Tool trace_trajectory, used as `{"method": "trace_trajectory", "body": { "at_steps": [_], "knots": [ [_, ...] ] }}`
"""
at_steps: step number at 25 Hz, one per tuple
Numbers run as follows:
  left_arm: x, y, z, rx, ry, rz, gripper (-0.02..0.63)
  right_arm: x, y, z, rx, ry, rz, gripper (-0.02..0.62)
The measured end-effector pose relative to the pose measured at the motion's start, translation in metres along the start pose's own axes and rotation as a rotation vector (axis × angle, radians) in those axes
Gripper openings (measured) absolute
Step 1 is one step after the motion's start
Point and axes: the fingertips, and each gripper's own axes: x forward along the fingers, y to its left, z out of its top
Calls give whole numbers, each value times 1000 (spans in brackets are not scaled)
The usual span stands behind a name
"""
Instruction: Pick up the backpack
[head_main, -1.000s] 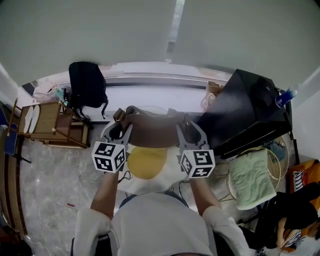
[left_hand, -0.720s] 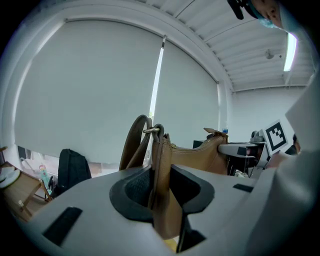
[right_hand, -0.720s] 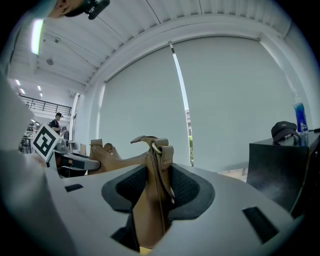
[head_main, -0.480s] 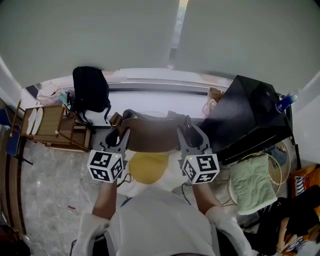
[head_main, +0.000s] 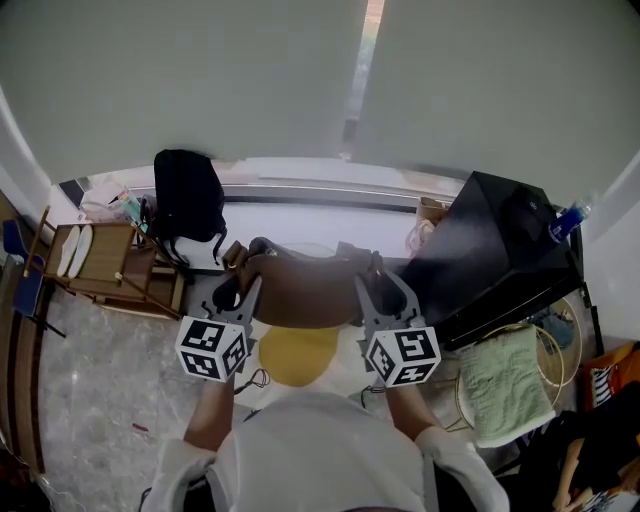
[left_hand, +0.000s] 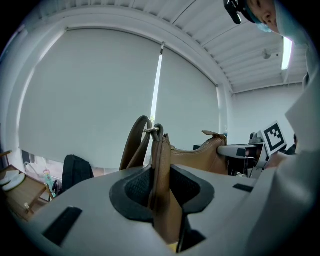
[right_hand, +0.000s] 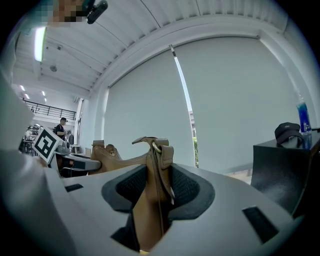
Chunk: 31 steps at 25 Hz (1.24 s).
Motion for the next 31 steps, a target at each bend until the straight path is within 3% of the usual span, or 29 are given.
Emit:
{"method": "trace_trajectory", "body": {
  "at_steps": [31],
  "knots": [
    [-21, -3, -5, -28, 31, 32, 115, -3, 12, -7, 7, 49, 38, 166]
  ]
}}
